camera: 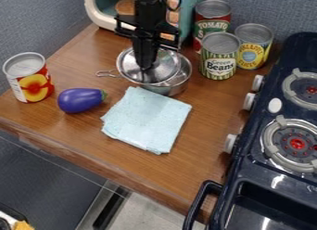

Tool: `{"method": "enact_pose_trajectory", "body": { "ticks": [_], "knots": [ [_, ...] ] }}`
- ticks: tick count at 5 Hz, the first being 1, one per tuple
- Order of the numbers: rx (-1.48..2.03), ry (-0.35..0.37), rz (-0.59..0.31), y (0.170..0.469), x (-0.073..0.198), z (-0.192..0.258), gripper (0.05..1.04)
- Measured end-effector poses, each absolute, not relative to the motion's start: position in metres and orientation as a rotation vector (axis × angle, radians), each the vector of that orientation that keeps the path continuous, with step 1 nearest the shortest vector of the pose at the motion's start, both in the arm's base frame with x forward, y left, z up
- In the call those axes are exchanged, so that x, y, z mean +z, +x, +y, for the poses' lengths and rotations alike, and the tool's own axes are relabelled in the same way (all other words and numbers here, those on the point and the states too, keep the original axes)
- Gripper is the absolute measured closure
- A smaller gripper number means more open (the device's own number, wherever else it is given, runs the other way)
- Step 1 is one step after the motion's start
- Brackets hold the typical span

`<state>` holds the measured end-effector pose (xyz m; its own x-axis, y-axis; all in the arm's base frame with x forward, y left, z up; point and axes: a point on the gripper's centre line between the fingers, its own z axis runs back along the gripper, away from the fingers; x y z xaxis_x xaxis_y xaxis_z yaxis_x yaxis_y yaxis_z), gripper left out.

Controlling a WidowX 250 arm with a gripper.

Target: Put the lid over the blue cloth.

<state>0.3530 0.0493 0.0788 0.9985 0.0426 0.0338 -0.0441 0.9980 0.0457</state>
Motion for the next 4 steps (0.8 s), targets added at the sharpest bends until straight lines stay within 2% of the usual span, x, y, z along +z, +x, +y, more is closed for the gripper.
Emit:
{"method": "enact_pose_trajectory", "body": {
  "ticks": [1, 2, 3, 4],
  "knots": [
    [0.003, 0.052, -0.026, 0.331, 0.085, 0.034, 1.032],
    [0.001, 0.026, 0.001, 0.306, 0.084, 0.023, 1.032],
    [0.000, -0.006, 0.052, 0.286, 0.072, 0.017, 1.032],
    [-0.030, -0.011, 0.079, 0.286, 0.061, 0.011, 1.033]
  ]
}}
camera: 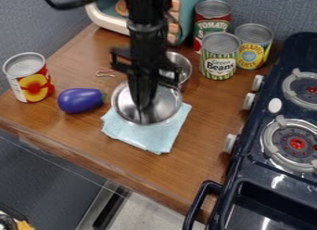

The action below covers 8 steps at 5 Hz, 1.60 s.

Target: Put the lid over the blue cloth.

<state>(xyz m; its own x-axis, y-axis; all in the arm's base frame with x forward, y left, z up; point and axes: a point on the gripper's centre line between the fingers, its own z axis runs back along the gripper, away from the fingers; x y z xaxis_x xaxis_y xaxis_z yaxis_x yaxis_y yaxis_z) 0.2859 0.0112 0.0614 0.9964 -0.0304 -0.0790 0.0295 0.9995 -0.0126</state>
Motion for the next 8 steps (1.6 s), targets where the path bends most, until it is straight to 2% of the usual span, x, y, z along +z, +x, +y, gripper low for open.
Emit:
{"method": "enact_pose_trajectory", "body": {
  "ticks": [2, 4, 5, 6, 7, 8],
  "knots": [
    [-0.065, -0.003, 0.135, 0.291, 0.016, 0.009, 1.033],
    [-0.066, 0.017, 0.134, 0.302, 0.009, 0.012, 1.006],
    [-0.064, 0.022, 0.138, 0.303, 0.010, 0.013, 0.852],
    [-0.048, 0.002, 0.112, 0.300, 0.010, 0.013, 0.615],
    [-0.052, -0.018, 0.081, 0.292, 0.014, 0.019, 0.318],
    [-0.023, -0.030, 0.031, 0.288, 0.028, 0.032, 0.094]
  ]
}}
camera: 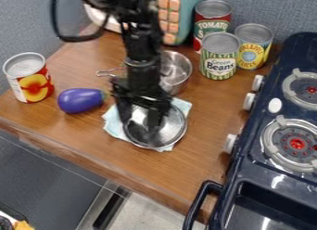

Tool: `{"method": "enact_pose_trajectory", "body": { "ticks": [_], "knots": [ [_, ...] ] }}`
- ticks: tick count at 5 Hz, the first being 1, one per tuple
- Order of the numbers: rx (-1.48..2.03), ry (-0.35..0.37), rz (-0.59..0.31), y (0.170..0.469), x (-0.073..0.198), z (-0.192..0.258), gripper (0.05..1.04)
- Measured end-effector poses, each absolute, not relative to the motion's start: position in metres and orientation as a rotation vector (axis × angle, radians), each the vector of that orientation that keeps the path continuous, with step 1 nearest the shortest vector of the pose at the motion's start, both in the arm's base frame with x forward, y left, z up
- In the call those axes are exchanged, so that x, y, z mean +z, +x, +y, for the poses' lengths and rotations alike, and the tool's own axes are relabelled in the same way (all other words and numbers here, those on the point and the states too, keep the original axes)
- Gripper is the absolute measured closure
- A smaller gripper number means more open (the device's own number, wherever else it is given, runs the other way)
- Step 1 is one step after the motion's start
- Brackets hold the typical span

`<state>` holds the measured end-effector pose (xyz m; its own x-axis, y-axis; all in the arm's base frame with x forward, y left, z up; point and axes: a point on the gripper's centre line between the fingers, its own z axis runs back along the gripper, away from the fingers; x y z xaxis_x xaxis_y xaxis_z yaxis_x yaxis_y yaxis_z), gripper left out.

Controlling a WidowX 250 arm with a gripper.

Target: Put the lid over the blue cloth.

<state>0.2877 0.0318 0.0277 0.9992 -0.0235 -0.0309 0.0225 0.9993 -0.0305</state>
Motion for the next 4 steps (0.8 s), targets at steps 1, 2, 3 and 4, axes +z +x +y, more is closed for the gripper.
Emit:
{"method": "enact_pose_trajectory", "body": {
  "ticks": [1, 2, 3, 4],
  "knots": [
    [-0.013, -0.011, -0.039, 0.287, 0.057, 0.034, 0.080],
    [0.012, 0.014, -0.086, 0.287, 0.074, 0.039, 0.084],
    [0.023, 0.016, -0.066, 0.284, 0.074, 0.040, 0.084],
    [0.042, 0.005, 0.016, 0.289, 0.068, 0.040, 0.084]
  ]
}}
